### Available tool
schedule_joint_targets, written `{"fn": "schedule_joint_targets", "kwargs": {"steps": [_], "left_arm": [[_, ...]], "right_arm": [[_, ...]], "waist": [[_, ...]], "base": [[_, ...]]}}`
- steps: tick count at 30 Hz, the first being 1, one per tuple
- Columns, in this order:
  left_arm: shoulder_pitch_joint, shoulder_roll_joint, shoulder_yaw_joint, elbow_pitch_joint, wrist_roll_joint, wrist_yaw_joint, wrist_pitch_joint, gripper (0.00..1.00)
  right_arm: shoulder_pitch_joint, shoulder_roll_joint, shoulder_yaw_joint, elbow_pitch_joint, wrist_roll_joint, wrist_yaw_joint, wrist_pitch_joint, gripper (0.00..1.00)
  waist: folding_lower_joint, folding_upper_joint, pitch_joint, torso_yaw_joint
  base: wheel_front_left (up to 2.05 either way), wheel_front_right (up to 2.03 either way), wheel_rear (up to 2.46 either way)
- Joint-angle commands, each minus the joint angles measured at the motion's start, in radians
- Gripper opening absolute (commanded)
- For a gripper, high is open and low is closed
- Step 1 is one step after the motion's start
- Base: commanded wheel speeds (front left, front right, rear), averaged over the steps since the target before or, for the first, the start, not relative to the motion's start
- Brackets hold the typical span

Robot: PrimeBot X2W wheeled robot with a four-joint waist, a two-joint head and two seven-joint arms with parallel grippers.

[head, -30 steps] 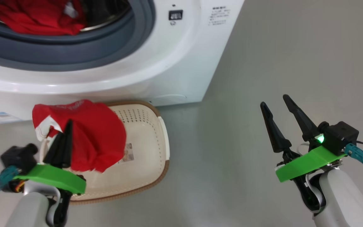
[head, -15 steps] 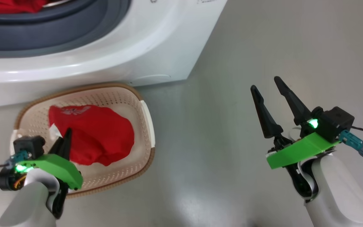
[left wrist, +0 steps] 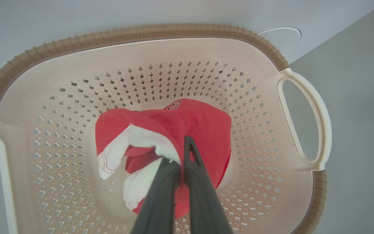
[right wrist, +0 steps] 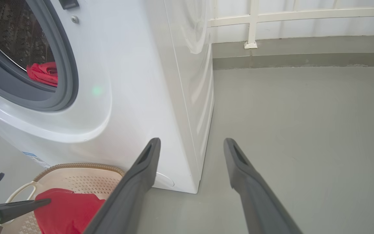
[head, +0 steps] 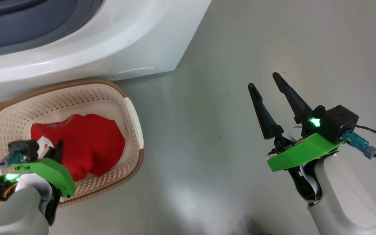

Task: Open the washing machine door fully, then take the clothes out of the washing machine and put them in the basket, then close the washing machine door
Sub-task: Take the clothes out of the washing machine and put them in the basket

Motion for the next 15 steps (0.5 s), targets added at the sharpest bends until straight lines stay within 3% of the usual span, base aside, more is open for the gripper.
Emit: {"fn": "schedule_joint_targets", "kwargs": {"steps": [1, 2, 3, 4, 15], "left_arm": [[-0.013, 0.038, 0.014, 0.004, -0.015, -0.003, -0.008, 0.19], [-0.018, 0.041, 0.011, 0.007, -0.024, -0.003, -0.008, 0.32], [-0.020, 0.042, 0.002, 0.007, -0.040, -0.003, -0.008, 0.87], [-0.021, 0.044, -0.002, 0.004, -0.046, -0.003, -0.008, 1.00], [0.005, 0.049, 0.008, -0.055, -0.088, -0.003, -0.008, 1.00]], "right_arm": [[0.004, 0.005, 0.021, -0.019, -0.006, 0.002, -0.007, 1.00], [0.004, 0.006, 0.021, -0.017, -0.006, 0.002, -0.007, 1.00], [0.005, 0.006, 0.019, -0.015, -0.006, 0.002, -0.007, 1.00], [0.006, 0.006, 0.017, -0.013, -0.006, 0.002, -0.007, 1.00], [0.020, -0.007, 0.010, 0.001, -0.002, 0.002, -0.007, 1.00]], "waist": [[0.0000, 0.0000, 0.000, -0.002], [0.0000, 0.0000, -0.002, -0.001], [0.0000, 0.0000, -0.008, 0.002], [0.0000, 0.0000, -0.012, 0.005], [0.0000, 0.0000, -0.068, 0.040]], "base": [[0.00, 0.00, 0.00], [0.00, 0.00, 0.00], [0.00, 0.00, 0.00], [0.00, 0.00, 0.00], [0.00, 0.00, 0.00]]}}
